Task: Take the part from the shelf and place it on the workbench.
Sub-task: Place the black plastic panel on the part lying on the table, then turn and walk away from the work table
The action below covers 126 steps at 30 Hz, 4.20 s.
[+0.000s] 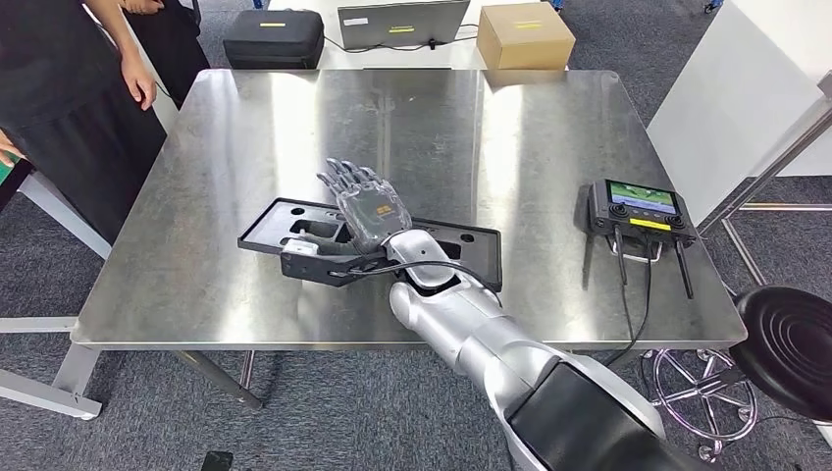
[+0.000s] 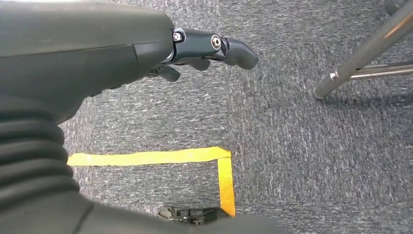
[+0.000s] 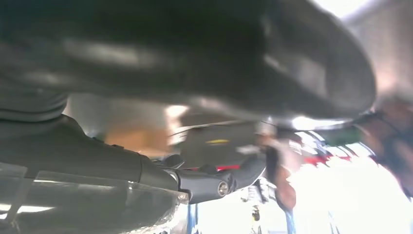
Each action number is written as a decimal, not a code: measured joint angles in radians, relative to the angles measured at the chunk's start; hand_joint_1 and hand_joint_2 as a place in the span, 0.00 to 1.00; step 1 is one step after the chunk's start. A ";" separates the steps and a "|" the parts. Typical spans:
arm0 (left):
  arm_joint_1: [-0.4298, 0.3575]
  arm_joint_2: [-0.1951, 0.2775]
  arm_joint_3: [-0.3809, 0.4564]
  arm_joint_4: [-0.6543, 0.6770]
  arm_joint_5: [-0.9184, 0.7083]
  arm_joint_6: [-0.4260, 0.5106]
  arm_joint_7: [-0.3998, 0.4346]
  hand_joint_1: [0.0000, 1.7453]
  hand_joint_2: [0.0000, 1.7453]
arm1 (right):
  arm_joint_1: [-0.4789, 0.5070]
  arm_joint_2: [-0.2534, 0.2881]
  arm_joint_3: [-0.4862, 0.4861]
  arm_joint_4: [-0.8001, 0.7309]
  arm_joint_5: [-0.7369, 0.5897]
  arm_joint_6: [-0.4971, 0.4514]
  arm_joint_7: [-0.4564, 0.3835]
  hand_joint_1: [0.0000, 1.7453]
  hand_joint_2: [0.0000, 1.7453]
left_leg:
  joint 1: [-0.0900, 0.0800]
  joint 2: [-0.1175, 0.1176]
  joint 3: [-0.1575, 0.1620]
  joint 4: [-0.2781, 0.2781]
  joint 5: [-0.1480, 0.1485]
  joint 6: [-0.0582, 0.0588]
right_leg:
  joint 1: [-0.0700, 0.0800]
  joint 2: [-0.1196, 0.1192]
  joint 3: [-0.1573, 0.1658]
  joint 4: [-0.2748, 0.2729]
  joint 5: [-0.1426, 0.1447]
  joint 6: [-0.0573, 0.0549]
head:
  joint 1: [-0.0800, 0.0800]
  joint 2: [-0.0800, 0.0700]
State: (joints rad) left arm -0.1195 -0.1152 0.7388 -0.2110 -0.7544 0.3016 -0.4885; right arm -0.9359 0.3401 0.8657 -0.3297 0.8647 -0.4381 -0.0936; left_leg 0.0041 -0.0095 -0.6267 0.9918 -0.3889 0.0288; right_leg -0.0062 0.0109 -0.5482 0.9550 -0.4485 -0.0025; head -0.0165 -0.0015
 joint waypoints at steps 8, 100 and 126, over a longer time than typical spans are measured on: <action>0.013 0.001 0.018 0.000 0.003 -0.002 -0.007 0.00 0.00 | 0.113 0.012 -0.191 -0.267 -0.619 0.195 -0.449 0.00 0.00 | 0.000 0.000 0.000 0.000 0.000 0.000 | 0.000 0.000 0.000 0.000 0.000 0.000 | 0.000 0.000; 0.053 0.030 0.101 0.002 -0.021 -0.081 -0.110 0.00 0.00 | 1.078 -0.138 -0.863 -1.546 -0.993 0.661 -0.602 0.00 0.00 | 0.000 0.014 0.019 -0.024 0.008 0.037 | -0.016 -0.013 -0.039 0.201 -0.098 0.048 | 0.006 0.000; 0.046 0.030 0.109 0.003 -0.029 -0.082 -0.111 0.00 0.00 | 1.085 -0.123 -0.903 -1.556 -0.996 0.671 -0.602 0.00 0.00 | 0.002 0.017 0.093 -0.043 -0.034 0.044 | -0.010 -0.012 -0.108 0.189 -0.092 0.012 | 0.012 0.000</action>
State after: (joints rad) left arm -0.0735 -0.0852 0.8482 -0.2075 -0.7837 0.2197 -0.5992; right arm 0.1491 0.2172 -0.0375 -1.8861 -0.1315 0.2329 -0.6955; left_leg 0.0058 0.0078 -0.5338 0.9488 -0.4225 0.0732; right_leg -0.0163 -0.0009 -0.6562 1.1441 -0.5405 0.0092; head -0.0050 -0.0015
